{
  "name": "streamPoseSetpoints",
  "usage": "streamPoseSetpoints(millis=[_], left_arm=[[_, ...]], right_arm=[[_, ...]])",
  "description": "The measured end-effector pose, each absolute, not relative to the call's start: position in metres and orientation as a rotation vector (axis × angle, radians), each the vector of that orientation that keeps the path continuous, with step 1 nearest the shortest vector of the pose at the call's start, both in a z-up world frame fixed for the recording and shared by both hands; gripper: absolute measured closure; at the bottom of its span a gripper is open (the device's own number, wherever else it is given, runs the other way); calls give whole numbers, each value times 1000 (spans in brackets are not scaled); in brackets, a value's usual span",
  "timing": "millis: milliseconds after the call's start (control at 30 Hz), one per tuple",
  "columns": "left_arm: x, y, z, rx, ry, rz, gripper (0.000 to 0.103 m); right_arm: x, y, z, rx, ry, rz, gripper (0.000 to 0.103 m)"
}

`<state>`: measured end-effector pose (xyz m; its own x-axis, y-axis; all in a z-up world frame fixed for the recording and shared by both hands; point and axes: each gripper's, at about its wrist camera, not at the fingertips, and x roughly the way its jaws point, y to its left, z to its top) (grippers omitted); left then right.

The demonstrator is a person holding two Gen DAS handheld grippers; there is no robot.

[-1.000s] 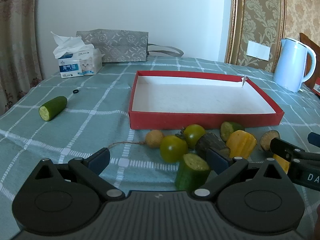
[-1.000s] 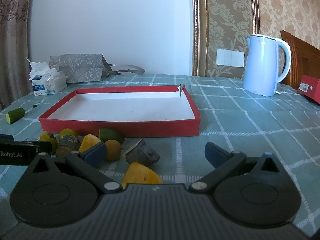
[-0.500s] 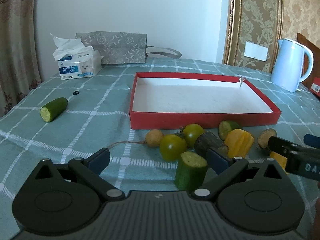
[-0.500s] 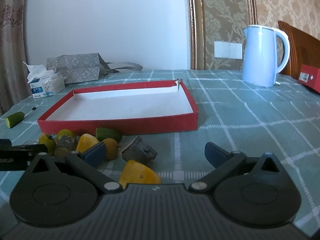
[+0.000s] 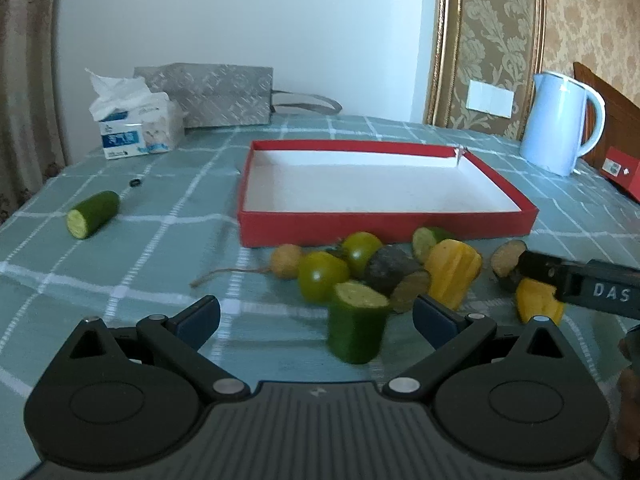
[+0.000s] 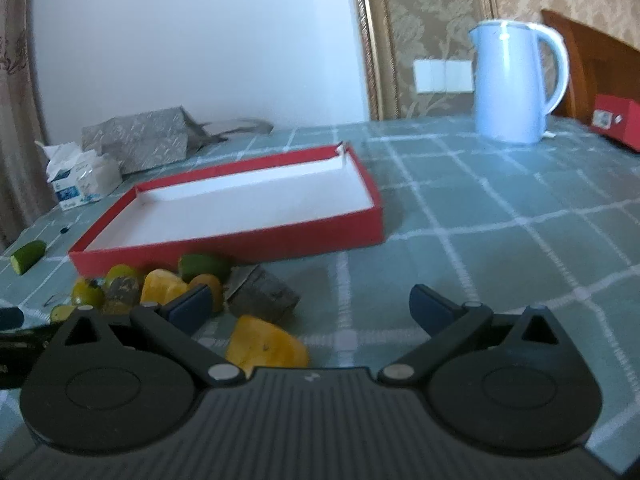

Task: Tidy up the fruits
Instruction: 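Grasp the cucumber chunk with the left tool while the right tool grasps the yellow squash chunk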

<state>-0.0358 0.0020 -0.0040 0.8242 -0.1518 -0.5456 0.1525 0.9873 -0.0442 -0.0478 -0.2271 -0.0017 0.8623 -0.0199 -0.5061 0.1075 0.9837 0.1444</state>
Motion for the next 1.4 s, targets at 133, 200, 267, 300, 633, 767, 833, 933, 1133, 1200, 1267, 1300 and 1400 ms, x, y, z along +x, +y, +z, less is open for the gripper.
streamPoseSetpoints(millis=[133,200,267,300,633,767,833,933,1133,1200,1267,1300,1400], left_arm=[[-33,-7,-7,19,587,-179,0],[-32,-10,-9,29,587,-164,1],[-32,-12,-10,46,582,-161,1],[-32,-12,-11,51,577,-161,2],[-26,-15,-17,60,620,-193,43],[-27,-16,-19,74,606,-196,52],[-28,-17,-18,75,601,-210,63],[-28,-18,-19,77,594,-230,70],[-30,-17,-20,70,579,-236,70],[-30,-15,-19,61,580,-237,71],[-30,-13,-19,57,576,-230,71],[-30,-11,-19,53,575,-229,71],[-27,-5,-19,26,578,-233,71]], right_arm=[[-56,-231,2,155,486,-97,0],[-57,-234,2,164,478,-102,0],[-56,-234,3,165,483,-95,0],[-56,-234,3,165,482,-95,0],[-56,-234,3,164,480,-86,0],[-56,-234,3,169,479,-83,0],[-57,-234,3,172,479,-81,0],[-57,-234,2,183,483,-64,0],[-56,-235,1,185,503,-25,0],[-62,-236,2,153,494,14,0],[-71,-237,5,76,473,31,0],[-76,-238,6,34,464,28,0],[-86,-240,8,-75,459,30,0]])
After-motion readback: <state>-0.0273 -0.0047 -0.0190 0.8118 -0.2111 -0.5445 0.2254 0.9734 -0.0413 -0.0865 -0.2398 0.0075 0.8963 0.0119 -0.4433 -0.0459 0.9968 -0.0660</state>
